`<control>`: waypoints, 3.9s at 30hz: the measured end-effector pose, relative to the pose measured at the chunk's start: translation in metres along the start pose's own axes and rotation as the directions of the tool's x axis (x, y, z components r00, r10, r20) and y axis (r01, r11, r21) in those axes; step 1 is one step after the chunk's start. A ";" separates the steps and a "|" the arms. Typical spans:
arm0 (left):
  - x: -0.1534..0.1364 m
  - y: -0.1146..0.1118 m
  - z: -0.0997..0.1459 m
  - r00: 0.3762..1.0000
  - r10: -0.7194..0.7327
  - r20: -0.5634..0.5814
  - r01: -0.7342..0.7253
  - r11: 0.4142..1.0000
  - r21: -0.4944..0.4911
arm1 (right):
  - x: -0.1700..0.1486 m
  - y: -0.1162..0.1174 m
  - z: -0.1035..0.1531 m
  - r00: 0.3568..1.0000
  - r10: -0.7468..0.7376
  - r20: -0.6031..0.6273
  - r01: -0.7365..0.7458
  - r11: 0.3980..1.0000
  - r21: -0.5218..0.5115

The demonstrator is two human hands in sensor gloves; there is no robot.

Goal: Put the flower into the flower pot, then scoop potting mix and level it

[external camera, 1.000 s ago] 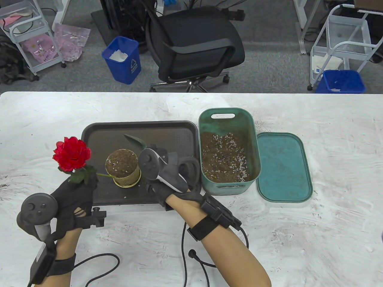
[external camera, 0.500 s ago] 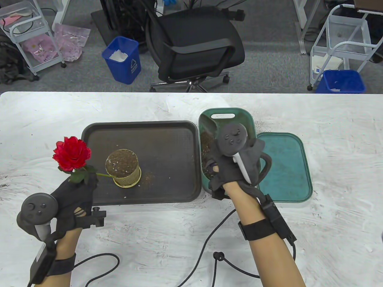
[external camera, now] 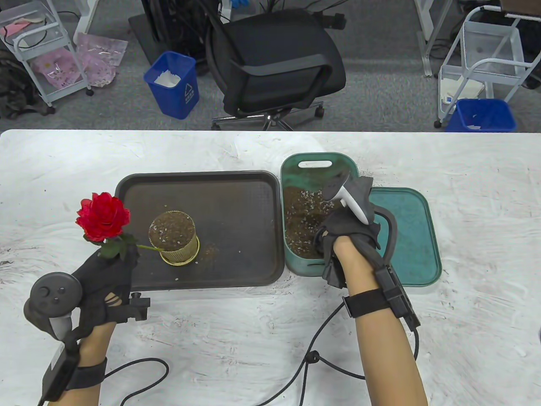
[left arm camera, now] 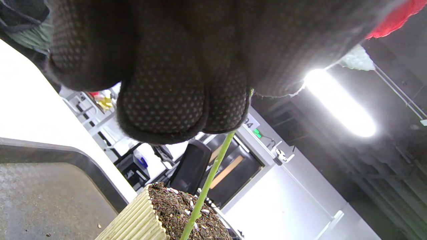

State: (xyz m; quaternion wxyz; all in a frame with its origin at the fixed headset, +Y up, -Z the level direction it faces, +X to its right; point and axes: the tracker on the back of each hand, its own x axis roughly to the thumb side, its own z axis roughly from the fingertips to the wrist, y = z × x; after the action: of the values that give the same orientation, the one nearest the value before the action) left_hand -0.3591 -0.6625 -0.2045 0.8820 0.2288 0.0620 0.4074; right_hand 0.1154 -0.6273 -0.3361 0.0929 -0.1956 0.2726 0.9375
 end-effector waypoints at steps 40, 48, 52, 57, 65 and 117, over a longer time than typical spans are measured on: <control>-0.001 0.000 0.001 1.000 0.002 -0.004 -0.002 1.000 0.002 | 0.011 0.034 0.049 0.469 -0.835 0.288 0.715 0.550 0.431; -0.001 0.000 0.001 1.000 0.002 -0.005 -0.002 1.000 0.002 | 0.098 0.073 0.059 0.524 -0.778 0.346 0.585 0.624 0.519; -0.001 0.000 0.001 1.000 0.005 -0.011 -0.005 1.000 0.002 | 0.122 0.077 0.066 0.563 -0.718 0.409 0.549 0.695 0.465; -0.001 0.000 0.000 1.000 0.006 -0.015 -0.006 1.000 0.002 | 0.137 0.071 0.082 0.632 -0.545 0.551 0.488 0.832 0.264; 0.000 0.000 0.001 1.000 0.003 -0.008 -0.003 1.000 0.002 | 0.144 0.065 0.098 0.667 -0.420 0.616 0.456 0.883 0.109; -0.002 0.000 0.000 1.000 0.017 -0.022 -0.017 1.000 0.000 | 0.170 0.081 0.087 0.727 -0.338 0.598 0.356 0.930 0.093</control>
State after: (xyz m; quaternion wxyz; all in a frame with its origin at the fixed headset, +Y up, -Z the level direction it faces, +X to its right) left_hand -0.3609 -0.6642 -0.2047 0.8779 0.2246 0.0697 0.4172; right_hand -0.0891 -0.6364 -0.3015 0.3458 0.0649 0.1738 0.9198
